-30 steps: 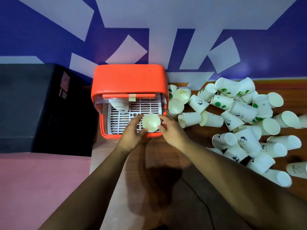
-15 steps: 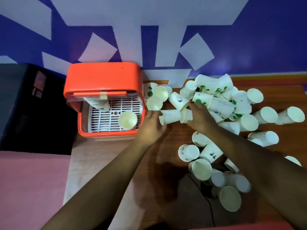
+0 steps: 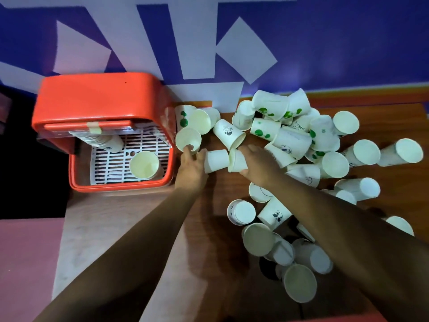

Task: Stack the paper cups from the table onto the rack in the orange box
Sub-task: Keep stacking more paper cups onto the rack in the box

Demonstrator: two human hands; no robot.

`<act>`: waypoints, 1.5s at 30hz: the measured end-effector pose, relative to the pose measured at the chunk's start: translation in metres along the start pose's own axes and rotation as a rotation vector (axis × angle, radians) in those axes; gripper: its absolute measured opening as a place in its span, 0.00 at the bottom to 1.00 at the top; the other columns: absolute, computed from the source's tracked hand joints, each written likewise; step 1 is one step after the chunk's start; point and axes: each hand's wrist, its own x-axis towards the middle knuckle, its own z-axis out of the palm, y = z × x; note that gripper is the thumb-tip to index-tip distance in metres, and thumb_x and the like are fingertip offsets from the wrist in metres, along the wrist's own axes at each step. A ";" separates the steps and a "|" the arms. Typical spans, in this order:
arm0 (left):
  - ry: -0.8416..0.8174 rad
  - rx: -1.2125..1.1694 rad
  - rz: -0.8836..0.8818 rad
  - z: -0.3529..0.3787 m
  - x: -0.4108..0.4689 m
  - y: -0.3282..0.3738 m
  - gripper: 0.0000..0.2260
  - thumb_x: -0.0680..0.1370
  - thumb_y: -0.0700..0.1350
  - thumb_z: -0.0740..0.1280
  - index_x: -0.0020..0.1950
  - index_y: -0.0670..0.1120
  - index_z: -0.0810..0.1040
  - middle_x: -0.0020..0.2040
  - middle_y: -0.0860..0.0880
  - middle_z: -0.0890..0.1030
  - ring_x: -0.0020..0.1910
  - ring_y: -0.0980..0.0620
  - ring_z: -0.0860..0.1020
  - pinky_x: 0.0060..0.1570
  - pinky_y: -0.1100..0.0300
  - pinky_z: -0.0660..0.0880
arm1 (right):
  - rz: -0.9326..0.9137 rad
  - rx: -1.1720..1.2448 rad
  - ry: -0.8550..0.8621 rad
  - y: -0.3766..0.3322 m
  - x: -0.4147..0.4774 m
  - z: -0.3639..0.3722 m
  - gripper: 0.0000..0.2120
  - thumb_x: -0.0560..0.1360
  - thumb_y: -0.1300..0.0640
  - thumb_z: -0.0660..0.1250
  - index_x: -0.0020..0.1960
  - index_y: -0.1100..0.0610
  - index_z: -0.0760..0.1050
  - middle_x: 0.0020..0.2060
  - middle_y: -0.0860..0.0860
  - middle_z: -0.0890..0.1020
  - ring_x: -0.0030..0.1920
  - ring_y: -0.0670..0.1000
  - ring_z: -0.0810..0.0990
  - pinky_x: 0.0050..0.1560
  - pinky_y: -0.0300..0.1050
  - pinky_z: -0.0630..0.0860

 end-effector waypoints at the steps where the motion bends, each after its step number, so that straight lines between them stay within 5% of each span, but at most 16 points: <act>1: 0.016 0.017 0.021 -0.001 -0.001 -0.002 0.32 0.71 0.41 0.75 0.74 0.43 0.69 0.73 0.36 0.60 0.69 0.35 0.66 0.64 0.41 0.74 | -0.014 0.007 0.011 0.000 0.000 0.000 0.28 0.71 0.51 0.73 0.67 0.56 0.68 0.58 0.54 0.75 0.61 0.58 0.74 0.60 0.53 0.72; 7: 0.244 0.061 0.135 -0.026 -0.024 -0.002 0.32 0.64 0.50 0.77 0.65 0.41 0.74 0.67 0.36 0.69 0.63 0.35 0.70 0.60 0.45 0.72 | -0.021 0.160 0.071 -0.007 -0.015 -0.016 0.31 0.70 0.51 0.74 0.69 0.56 0.68 0.60 0.55 0.75 0.61 0.58 0.74 0.60 0.52 0.72; 10: 0.220 -0.142 0.113 -0.052 -0.041 -0.001 0.29 0.66 0.47 0.75 0.65 0.39 0.72 0.63 0.39 0.73 0.61 0.38 0.73 0.58 0.44 0.74 | 0.006 0.305 0.101 -0.016 -0.030 -0.032 0.32 0.69 0.52 0.75 0.68 0.57 0.67 0.62 0.56 0.74 0.62 0.58 0.73 0.60 0.52 0.72; 14: 0.144 -0.422 0.027 -0.089 -0.072 -0.010 0.29 0.70 0.43 0.76 0.69 0.46 0.70 0.61 0.47 0.72 0.61 0.49 0.72 0.56 0.59 0.71 | 0.044 0.441 0.129 -0.043 -0.047 -0.048 0.34 0.68 0.52 0.77 0.69 0.57 0.66 0.63 0.55 0.74 0.63 0.56 0.72 0.61 0.50 0.71; 18: 0.183 -0.603 -0.109 -0.121 -0.105 -0.037 0.31 0.66 0.52 0.74 0.68 0.56 0.68 0.61 0.50 0.67 0.64 0.50 0.70 0.64 0.54 0.73 | 0.045 0.538 0.098 -0.086 -0.054 -0.064 0.32 0.69 0.49 0.76 0.67 0.56 0.67 0.61 0.52 0.76 0.58 0.51 0.74 0.54 0.43 0.68; 21: 0.273 -0.666 -0.182 -0.140 -0.119 -0.062 0.35 0.67 0.51 0.78 0.69 0.48 0.66 0.63 0.49 0.71 0.62 0.48 0.75 0.63 0.46 0.75 | 0.022 0.706 0.089 -0.121 -0.059 -0.069 0.28 0.69 0.50 0.76 0.64 0.54 0.69 0.58 0.49 0.77 0.56 0.48 0.76 0.53 0.41 0.69; 28: 0.373 -0.570 -0.140 -0.169 -0.109 -0.095 0.34 0.69 0.43 0.80 0.70 0.41 0.69 0.64 0.47 0.74 0.64 0.49 0.74 0.67 0.52 0.71 | -0.008 0.875 0.063 -0.166 -0.054 -0.072 0.31 0.64 0.45 0.77 0.63 0.48 0.69 0.58 0.44 0.79 0.56 0.45 0.78 0.59 0.48 0.77; 31: 0.327 -0.441 -0.111 -0.164 -0.091 -0.101 0.37 0.70 0.46 0.80 0.74 0.42 0.69 0.70 0.43 0.72 0.71 0.45 0.69 0.71 0.55 0.64 | 0.045 0.868 0.069 -0.171 -0.047 -0.069 0.34 0.65 0.45 0.77 0.66 0.48 0.67 0.60 0.45 0.78 0.58 0.47 0.78 0.60 0.51 0.77; 37: 0.145 -0.191 -0.111 -0.136 -0.066 -0.118 0.40 0.70 0.52 0.78 0.77 0.45 0.67 0.69 0.41 0.72 0.65 0.37 0.70 0.66 0.47 0.67 | 0.142 0.906 0.101 -0.172 -0.041 -0.057 0.32 0.67 0.50 0.77 0.65 0.50 0.66 0.61 0.48 0.78 0.58 0.48 0.78 0.59 0.49 0.78; 42: -0.111 -0.236 -0.086 -0.120 -0.059 -0.136 0.46 0.71 0.51 0.79 0.82 0.49 0.56 0.78 0.39 0.62 0.77 0.39 0.60 0.75 0.52 0.57 | 0.169 1.023 0.151 -0.189 -0.032 -0.049 0.29 0.67 0.57 0.77 0.63 0.50 0.67 0.58 0.49 0.79 0.56 0.48 0.80 0.55 0.46 0.79; 45: -0.120 -0.374 -0.114 -0.127 -0.065 -0.144 0.42 0.74 0.51 0.76 0.82 0.50 0.56 0.80 0.41 0.59 0.80 0.44 0.55 0.75 0.54 0.55 | 0.147 1.064 0.133 -0.202 -0.024 -0.043 0.32 0.65 0.52 0.77 0.65 0.46 0.67 0.58 0.45 0.78 0.58 0.46 0.79 0.57 0.45 0.77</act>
